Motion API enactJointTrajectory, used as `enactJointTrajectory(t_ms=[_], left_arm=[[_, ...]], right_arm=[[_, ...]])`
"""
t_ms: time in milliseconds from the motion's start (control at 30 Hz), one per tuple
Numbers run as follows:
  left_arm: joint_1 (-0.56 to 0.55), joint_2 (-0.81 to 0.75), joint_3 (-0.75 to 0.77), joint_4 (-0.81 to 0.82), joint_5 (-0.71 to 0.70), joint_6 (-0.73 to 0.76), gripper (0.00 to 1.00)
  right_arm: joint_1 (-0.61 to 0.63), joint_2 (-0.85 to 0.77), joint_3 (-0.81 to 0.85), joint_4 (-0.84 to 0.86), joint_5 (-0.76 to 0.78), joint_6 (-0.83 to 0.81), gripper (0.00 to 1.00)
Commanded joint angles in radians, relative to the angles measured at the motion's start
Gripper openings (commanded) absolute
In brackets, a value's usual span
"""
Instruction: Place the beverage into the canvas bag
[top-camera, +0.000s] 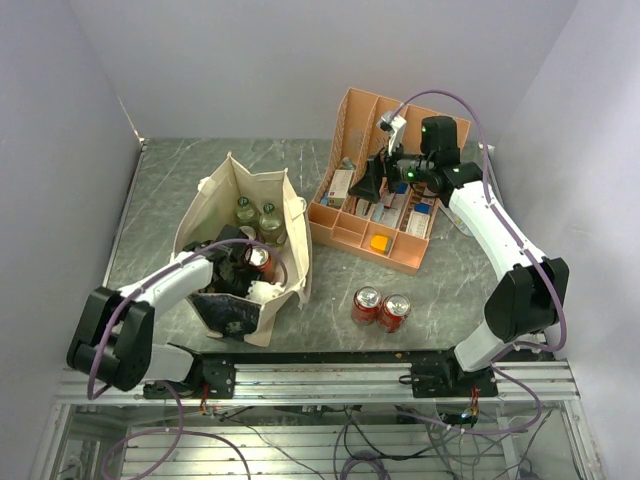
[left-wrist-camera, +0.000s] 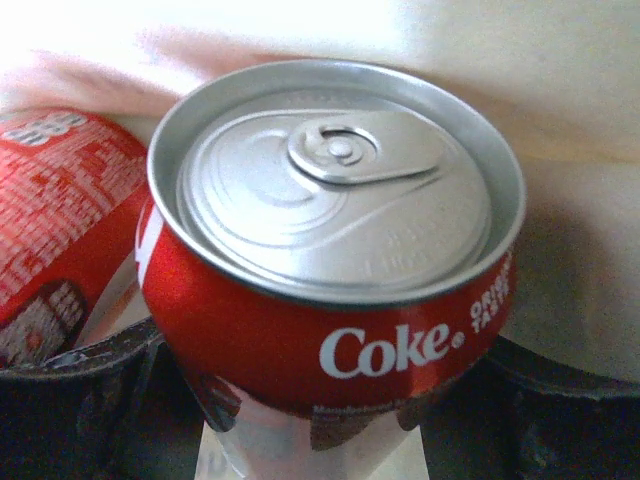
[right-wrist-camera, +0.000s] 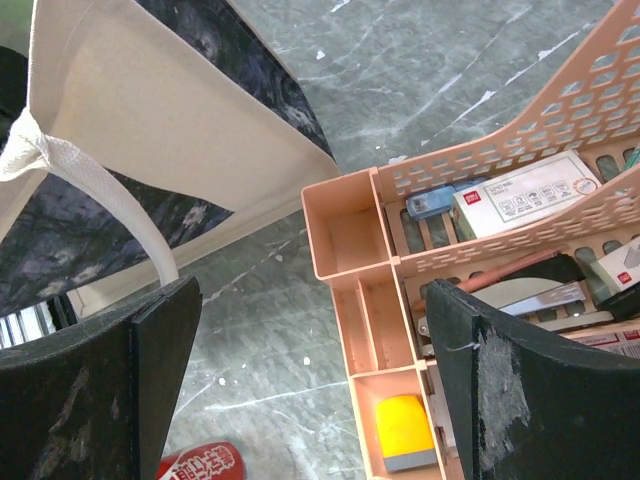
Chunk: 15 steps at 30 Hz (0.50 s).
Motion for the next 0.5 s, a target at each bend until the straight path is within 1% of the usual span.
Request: enactJointTrajectory(t_ms=[0, 133, 267, 367, 467], left_arm=[[-0.011, -0.124, 0.036, -0.155, 0.014, -0.041, 0.07], [-0.01, -0.194, 0.116, -0.245, 0.037, -0.1, 0.07], [-0.009, -0.218, 0.225, -0.314, 0.081, -0.245, 0.07], [0.003, -0.237, 0.289, -0.32, 0.118, -0.36, 0.07], [0.054, -0.248, 0.342, -0.303, 0.176, -0.461, 0.07]], right_arm=[[0.005, -0.03, -0.012, -0.003, 0.012, -0.016, 0.94], [0.01, -0.021, -0.004, -0.002, 0.012, -0.014, 0.94], [0.016, -0.011, 0.003, 0.0, 0.007, -0.013, 0.94], [0.021, -0.007, 0.005, 0.004, 0.005, -0.011, 0.94], [0.025, -0.004, 0.003, 0.007, 0.003, -0.01, 0.94]])
